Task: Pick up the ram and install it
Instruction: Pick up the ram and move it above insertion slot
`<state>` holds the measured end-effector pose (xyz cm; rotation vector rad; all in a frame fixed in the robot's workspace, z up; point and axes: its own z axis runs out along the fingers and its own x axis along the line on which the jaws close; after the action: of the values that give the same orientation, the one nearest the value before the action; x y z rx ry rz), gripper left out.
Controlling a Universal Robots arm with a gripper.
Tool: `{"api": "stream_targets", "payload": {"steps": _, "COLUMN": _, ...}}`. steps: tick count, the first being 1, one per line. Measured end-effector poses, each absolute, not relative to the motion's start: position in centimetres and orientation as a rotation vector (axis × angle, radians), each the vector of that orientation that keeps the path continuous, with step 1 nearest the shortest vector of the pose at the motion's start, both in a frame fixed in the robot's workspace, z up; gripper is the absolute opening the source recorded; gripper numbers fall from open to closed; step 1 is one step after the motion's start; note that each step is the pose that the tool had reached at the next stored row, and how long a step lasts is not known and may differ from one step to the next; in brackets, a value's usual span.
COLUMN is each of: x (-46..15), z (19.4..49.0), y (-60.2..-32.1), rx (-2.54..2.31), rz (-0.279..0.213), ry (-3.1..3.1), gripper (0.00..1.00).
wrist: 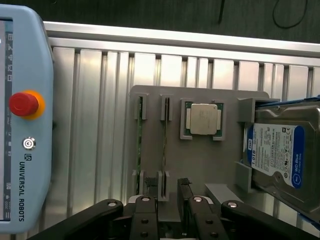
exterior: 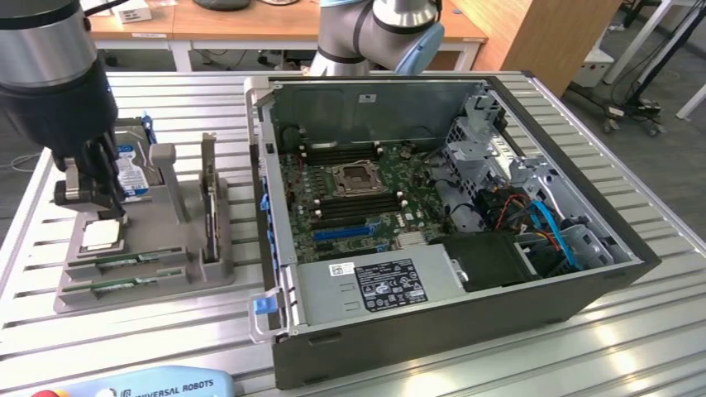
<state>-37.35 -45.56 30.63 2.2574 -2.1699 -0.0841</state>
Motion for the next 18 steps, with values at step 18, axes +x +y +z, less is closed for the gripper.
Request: {"api": "stream_targets", "payload": {"steps": 18, "x": -37.4, "z": 30.0, "y": -47.6, "rx": 2.257, "rz": -0.084, "ry": -2.17, "gripper": 0.3}}
